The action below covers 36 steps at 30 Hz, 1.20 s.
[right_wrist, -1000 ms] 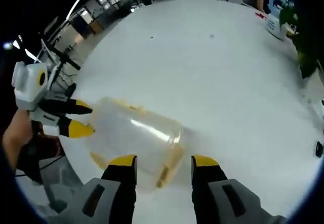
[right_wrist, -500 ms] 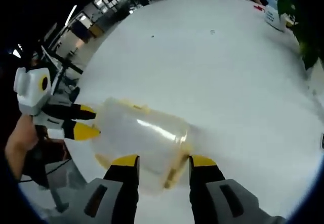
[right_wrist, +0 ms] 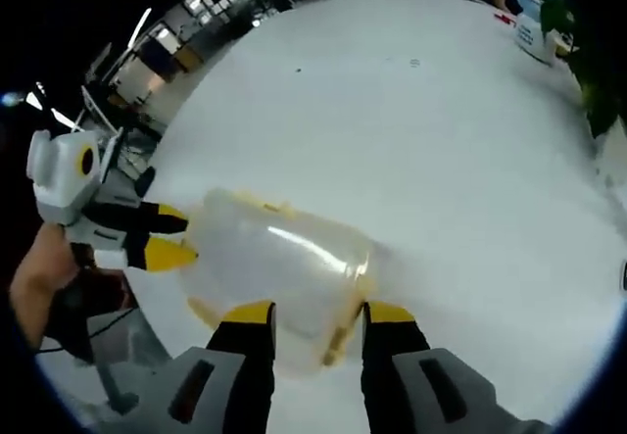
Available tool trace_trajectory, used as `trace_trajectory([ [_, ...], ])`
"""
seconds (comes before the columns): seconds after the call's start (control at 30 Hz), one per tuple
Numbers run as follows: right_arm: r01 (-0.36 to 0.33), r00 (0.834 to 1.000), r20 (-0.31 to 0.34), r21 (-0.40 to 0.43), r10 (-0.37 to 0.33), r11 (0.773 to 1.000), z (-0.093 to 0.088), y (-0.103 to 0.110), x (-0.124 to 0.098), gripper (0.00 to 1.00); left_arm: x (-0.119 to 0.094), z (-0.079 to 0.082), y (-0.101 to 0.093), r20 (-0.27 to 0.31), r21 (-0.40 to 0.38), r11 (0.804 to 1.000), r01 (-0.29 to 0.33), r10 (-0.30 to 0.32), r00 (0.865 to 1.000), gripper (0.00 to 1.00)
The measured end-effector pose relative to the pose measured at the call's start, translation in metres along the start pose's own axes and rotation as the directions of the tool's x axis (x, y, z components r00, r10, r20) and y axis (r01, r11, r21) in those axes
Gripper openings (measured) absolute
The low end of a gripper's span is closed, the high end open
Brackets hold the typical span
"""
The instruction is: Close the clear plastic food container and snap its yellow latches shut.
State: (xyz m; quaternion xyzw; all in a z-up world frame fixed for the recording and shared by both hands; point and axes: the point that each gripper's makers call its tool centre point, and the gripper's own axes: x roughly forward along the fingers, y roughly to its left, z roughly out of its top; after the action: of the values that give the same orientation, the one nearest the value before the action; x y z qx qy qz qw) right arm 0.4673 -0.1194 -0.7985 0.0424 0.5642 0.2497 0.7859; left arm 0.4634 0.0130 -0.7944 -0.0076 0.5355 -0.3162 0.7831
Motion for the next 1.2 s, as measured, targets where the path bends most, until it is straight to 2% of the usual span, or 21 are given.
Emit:
trace_trajectory([
  [0.03,0.006,1.000,-0.006,-0.007,-0.006,1.000,-0.0016,0.0017,-0.0004,0.32,-0.0003,0.0009,0.0003,0.005,-0.066,0.998,-0.001,0.001,1.000,0.23],
  [0.13,0.001,1.000,-0.012,0.000,-0.001,1.000,-0.0033,0.0017,-0.0005,0.32,-0.0019,0.0018,0.0004,0.009,-0.009,1.000,-0.018,0.018,1.000,0.23],
  [0.37,-0.002,1.000,-0.008,0.017,0.002,1.000,-0.0050,0.0016,-0.0005,0.34,-0.0028,0.0006,0.0014,0.010,-0.010,1.000,-0.010,0.010,1.000,0.24],
  [0.57,0.005,1.000,-0.007,0.028,-0.004,1.000,-0.0049,0.0030,0.0001,0.36,-0.0037,-0.0017,0.0030,0.058,-0.019,1.000,-0.003,0.004,0.998,0.25],
  [0.73,-0.002,1.000,0.001,0.031,0.002,1.000,-0.0049,0.0026,-0.0002,0.37,-0.0029,0.0002,0.0049,0.034,-0.046,0.999,0.007,-0.005,0.999,0.27],
  [0.8,-0.005,1.000,0.010,0.019,0.005,1.000,-0.0054,0.0028,-0.0005,0.37,-0.0038,0.0002,0.0037,0.038,-0.015,1.000,0.002,-0.001,0.999,0.28],
  [1.03,-0.010,1.000,0.015,0.014,0.009,1.000,-0.0052,0.0029,-0.0010,0.39,-0.0039,0.0007,0.0044,0.059,0.000,1.000,-0.009,0.009,0.998,0.29],
  [1.2,0.010,1.000,0.002,-0.057,-0.010,0.998,-0.0044,0.0024,-0.0039,0.39,-0.0044,0.0019,0.0031,0.065,0.054,0.998,-0.012,0.009,0.998,0.30],
])
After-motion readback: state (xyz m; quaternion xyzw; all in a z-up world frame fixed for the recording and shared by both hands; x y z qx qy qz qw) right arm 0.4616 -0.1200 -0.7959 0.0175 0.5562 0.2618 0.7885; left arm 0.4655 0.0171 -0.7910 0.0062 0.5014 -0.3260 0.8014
